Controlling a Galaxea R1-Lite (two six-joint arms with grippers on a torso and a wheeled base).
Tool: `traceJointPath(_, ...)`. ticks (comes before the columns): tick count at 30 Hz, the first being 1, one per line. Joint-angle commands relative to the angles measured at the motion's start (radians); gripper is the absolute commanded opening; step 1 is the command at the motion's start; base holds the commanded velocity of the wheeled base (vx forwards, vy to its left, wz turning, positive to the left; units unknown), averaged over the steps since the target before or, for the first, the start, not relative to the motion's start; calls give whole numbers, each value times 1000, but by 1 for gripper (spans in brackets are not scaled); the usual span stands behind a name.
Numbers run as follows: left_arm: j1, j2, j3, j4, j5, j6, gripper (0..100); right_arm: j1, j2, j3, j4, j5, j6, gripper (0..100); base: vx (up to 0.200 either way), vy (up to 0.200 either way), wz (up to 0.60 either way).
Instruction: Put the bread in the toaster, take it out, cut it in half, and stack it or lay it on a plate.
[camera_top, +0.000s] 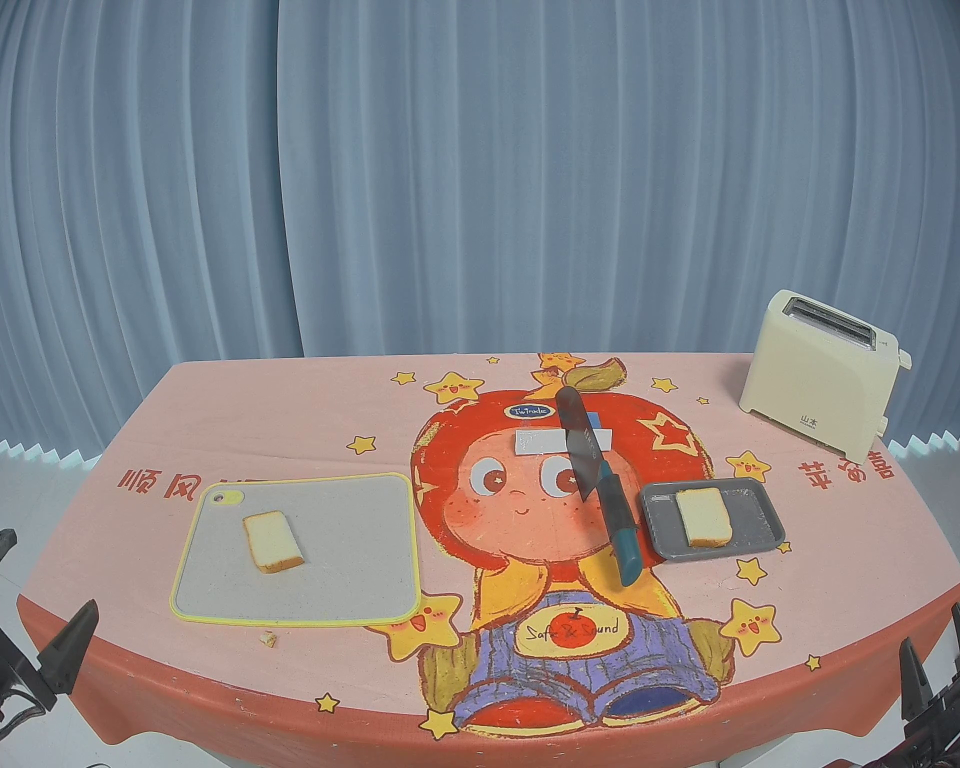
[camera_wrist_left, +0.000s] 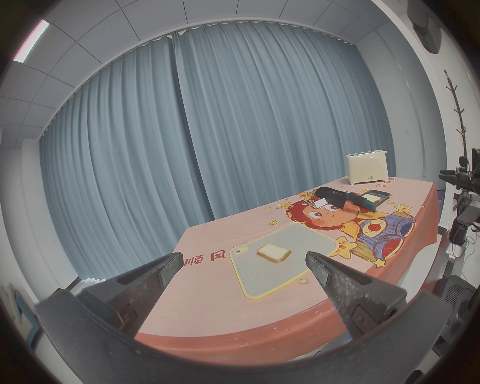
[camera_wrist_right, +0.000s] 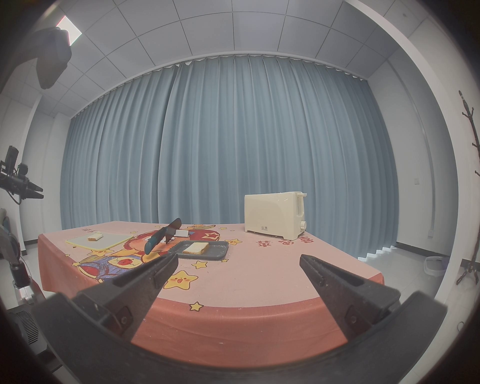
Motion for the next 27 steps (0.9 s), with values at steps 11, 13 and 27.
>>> traceJointPath(11, -2, 241, -175, -4, -14, -6, 100, 1, -16, 14, 0, 0, 0, 100, 0, 0, 0)
traceJointPath(13, -4, 308, -230, -6, -26, -22, 100, 1, -16, 14, 0, 0, 0, 100, 0, 0, 0)
traceJointPath(27, -58, 356, -290, -2, -125, -247, 100, -1, -16, 14, 0, 0, 0, 100, 0, 0, 0)
